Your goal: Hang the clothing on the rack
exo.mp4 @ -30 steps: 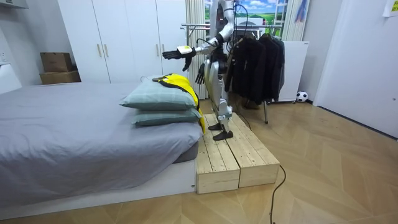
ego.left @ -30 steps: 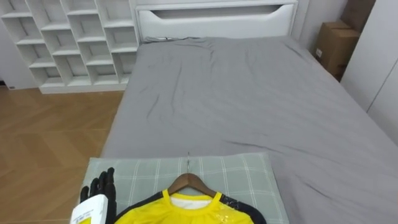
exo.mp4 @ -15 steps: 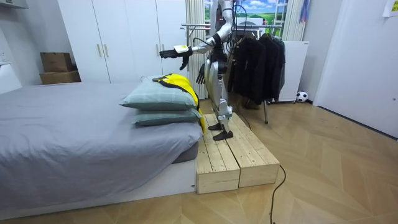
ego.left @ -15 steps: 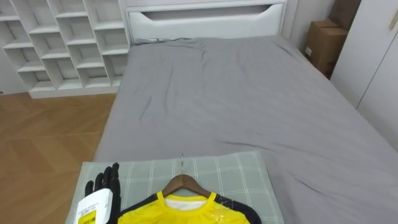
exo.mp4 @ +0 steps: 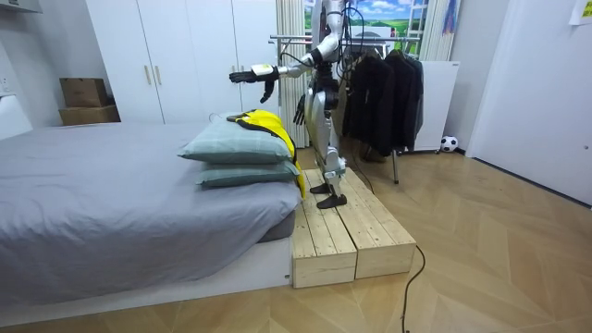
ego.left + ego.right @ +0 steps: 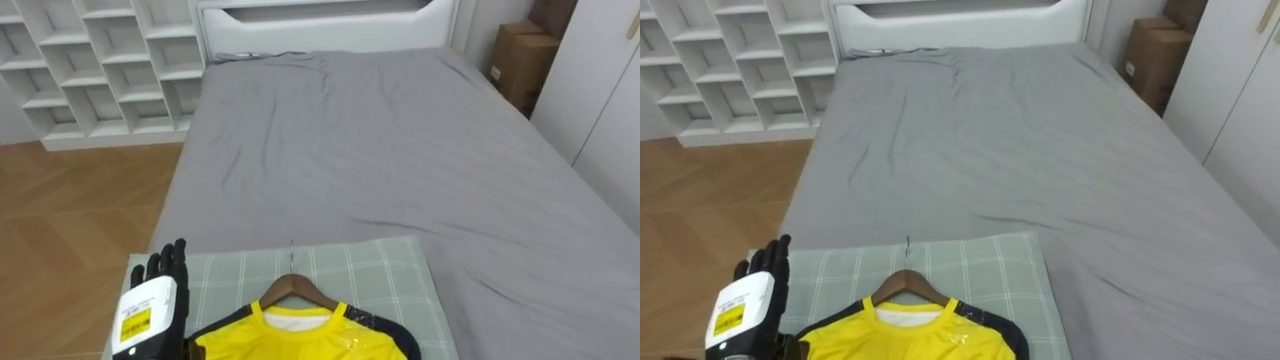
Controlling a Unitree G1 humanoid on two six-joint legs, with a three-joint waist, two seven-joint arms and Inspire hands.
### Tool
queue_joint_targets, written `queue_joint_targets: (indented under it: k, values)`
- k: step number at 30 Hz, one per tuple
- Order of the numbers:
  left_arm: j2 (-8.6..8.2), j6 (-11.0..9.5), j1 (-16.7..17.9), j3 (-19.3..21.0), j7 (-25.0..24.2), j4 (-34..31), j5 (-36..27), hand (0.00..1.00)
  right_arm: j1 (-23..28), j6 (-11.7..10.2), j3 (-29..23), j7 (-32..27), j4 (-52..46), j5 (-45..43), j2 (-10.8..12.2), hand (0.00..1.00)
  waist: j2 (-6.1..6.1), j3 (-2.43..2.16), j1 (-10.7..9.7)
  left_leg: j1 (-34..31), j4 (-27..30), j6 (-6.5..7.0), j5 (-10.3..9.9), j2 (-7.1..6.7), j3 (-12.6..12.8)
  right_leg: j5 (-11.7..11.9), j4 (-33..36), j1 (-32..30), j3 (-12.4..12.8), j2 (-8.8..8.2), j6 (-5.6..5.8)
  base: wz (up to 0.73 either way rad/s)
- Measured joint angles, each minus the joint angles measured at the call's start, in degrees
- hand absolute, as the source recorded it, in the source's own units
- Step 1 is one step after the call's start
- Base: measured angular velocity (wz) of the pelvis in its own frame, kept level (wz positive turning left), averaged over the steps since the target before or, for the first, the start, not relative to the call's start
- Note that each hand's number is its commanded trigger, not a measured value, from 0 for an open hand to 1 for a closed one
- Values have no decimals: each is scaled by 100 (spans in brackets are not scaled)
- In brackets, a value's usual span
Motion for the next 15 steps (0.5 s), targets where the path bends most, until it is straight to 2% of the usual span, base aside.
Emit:
queue_joint_targets:
  k: [6,9,15]
  values:
    - [124,-11,-294,-2,3,241,-4,0,10,16,73,-185,251,-46,-102,0,-80,6,-15,-50,1,5,6,1,0,2,6,-45,-5,-5,2,0]
    - [162,-11,-338,-10,4,395,-12,0,-2,79,164,-220,392,-313,-115,0,-114,20,-136,-68,1,5,6,0,0,2,9,-57,-8,-7,2,0]
    - [160,-36,-773,-72,10,1178,-143,0,-11,249,287,-263,475,-739,-111,0,-140,19,-277,-175,14,23,25,-3,-4,3,61,-182,-45,-27,4,0]
